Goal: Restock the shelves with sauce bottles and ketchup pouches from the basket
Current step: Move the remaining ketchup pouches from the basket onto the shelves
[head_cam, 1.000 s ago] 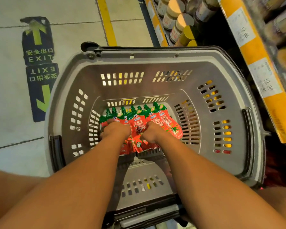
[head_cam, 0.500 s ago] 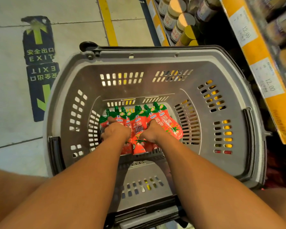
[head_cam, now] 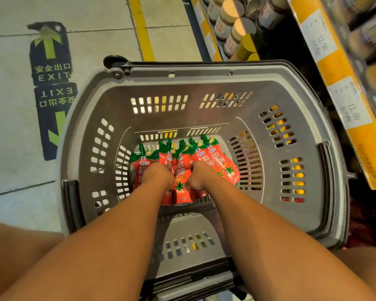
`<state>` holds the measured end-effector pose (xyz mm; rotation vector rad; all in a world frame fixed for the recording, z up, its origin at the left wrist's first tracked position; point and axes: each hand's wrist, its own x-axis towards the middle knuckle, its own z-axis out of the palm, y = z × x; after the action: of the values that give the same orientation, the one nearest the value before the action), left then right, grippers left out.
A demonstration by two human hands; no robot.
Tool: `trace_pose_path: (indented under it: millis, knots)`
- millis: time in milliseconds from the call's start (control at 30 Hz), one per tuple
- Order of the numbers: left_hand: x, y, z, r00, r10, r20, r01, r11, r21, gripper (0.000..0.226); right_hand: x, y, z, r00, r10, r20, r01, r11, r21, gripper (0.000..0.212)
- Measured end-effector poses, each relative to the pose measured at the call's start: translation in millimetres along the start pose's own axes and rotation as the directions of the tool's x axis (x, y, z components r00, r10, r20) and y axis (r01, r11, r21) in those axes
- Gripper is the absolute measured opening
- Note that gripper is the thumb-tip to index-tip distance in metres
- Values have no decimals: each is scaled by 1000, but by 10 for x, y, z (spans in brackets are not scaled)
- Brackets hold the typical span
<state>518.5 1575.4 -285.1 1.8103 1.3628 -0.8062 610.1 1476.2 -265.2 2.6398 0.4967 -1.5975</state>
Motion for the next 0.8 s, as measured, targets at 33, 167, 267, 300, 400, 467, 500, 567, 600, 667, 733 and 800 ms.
trace_pose_path:
  millis: [33,167,267,300,400,467,500,567,600,667,733,800]
  knots:
    - [-16,-2,14,1000,15,1,-15,1000,18,34,-1,-3,4,1000,-5,-13,5,1000,-3,57]
    - [-66,-23,42,996,87,-1,-87,995,50,50,-7,-10,-18,996,-34,-77,36,999,27,36]
    - [-108,-22,20,993,120,3,-119,993,-24,51,-42,-24,-77,995,-34,-97,43,995,87,32]
    - [-118,-15,-1,992,127,1,-127,990,-55,49,-62,-35,-104,992,-37,-123,51,992,113,23]
    - [-180,30,-115,985,172,-15,-173,976,-135,41,-133,-98,-190,975,-33,-220,73,981,180,22]
    - [-227,58,-192,974,226,-23,-227,962,-152,34,-213,-157,-243,958,-44,-282,106,972,208,33]
    - [-253,65,-222,968,249,-28,-251,956,-150,32,-259,-186,-268,952,-44,-302,112,971,212,32]
    - [-320,72,-283,956,292,-35,-293,945,-147,26,-364,-237,-306,942,-37,-334,106,976,192,26]
    - [-365,72,-318,949,312,-39,-314,938,-145,20,-417,-253,-320,938,-36,-344,105,978,183,23]
    - [-470,81,-400,937,346,-58,-351,927,-133,15,-528,-271,-356,931,-40,-362,109,979,171,20]
    - [-578,102,-488,922,381,-76,-388,912,-134,11,-662,-306,-423,921,-38,-389,104,983,150,18]
    - [-707,148,-575,899,429,-86,-437,887,-150,6,-823,-368,-522,904,-52,-425,107,989,106,17]
